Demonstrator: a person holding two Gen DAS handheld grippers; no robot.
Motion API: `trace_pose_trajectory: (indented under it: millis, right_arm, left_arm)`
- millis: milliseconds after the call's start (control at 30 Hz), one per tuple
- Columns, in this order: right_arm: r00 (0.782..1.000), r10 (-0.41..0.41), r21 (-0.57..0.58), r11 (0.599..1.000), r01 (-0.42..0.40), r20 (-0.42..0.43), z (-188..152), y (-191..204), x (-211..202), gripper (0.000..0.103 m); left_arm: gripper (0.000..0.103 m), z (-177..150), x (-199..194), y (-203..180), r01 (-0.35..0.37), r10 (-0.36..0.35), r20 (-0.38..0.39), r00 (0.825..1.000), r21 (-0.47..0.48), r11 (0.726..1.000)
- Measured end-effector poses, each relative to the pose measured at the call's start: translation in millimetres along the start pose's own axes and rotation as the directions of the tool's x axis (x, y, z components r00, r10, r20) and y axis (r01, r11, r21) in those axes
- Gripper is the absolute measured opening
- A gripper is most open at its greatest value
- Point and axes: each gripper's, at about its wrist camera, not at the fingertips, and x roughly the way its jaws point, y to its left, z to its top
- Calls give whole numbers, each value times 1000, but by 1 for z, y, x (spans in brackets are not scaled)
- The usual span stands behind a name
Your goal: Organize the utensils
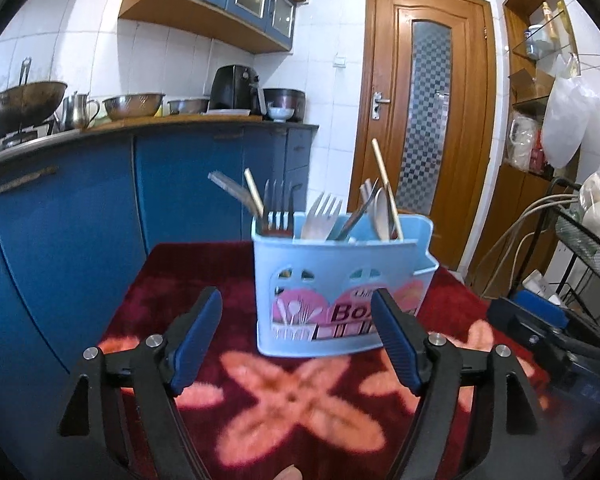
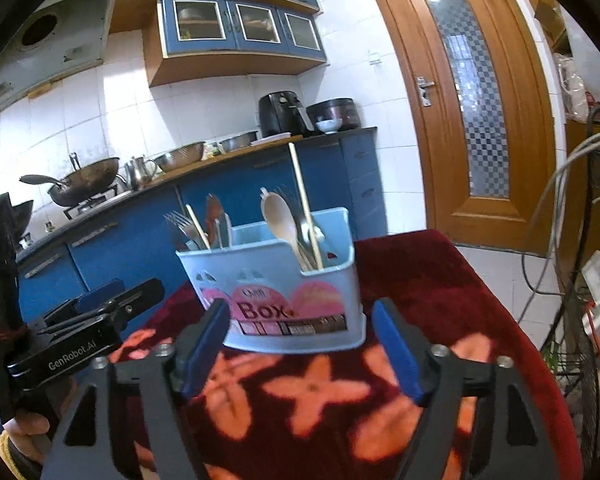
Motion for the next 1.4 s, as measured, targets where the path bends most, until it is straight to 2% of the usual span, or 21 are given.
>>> trace_pose_trajectory:
  millis: [100,500,767,1400]
  right_arm:
    - [1000,-20,-4,1000,20,11,-6,-4,0,92]
    - [997,-70,-46,996,71,27,-23,-5,5,95]
    - [997,-71,-46,996,72,19,-25,-6,7,99]
    - [998,-68,-35,997,68,2,-25,-9,9,100]
  left_arm:
    - [79,-8,6,3,-18,18,-9,1000,-6,1000]
    - [80,-27,20,12,-78,78,-3,997,-23,997]
    - [81,-33,25,11,-81,81,-17,997,-13,997]
    - [81,-36,29,10,-87,87,-31,996,-5,996]
